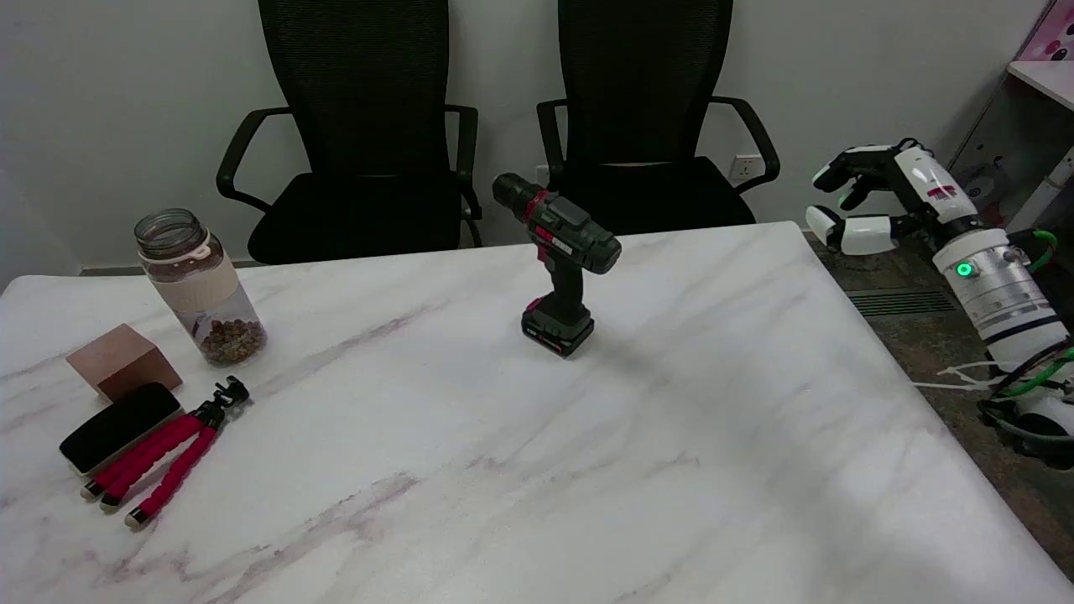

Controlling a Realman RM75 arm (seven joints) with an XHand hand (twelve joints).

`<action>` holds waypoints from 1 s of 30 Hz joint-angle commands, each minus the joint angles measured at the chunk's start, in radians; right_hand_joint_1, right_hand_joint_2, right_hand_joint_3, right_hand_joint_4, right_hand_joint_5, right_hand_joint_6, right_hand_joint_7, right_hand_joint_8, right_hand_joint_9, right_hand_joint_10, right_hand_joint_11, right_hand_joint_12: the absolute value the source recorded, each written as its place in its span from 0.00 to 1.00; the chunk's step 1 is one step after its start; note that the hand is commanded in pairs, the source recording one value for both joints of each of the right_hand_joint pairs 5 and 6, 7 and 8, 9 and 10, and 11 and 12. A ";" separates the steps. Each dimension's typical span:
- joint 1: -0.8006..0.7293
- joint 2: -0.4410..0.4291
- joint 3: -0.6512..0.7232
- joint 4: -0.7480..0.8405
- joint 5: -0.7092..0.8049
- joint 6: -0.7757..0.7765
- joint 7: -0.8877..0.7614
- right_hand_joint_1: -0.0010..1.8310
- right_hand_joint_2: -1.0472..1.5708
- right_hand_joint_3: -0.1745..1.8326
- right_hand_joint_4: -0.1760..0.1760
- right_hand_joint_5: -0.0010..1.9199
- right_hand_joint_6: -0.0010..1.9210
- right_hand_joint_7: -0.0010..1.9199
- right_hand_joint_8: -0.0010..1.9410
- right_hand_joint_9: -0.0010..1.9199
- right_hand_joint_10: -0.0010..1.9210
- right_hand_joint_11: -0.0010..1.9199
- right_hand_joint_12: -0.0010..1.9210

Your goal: Pick up the power screwdriver.

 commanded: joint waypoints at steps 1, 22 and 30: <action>-0.065 0.014 -0.016 0.086 -0.032 -0.123 0.054 0.51 0.60 0.57 0.00 0.44 0.44 0.44 0.43 0.33 0.33 0.50 0.50; -0.088 0.010 -0.041 0.096 0.005 -0.123 0.045 0.51 0.60 0.57 0.00 0.43 0.43 0.43 0.42 0.33 0.33 0.50 0.50; -0.126 0.004 -0.077 -0.007 0.080 -0.098 0.012 0.51 0.61 0.56 0.00 0.42 0.42 0.42 0.41 0.34 0.34 0.51 0.51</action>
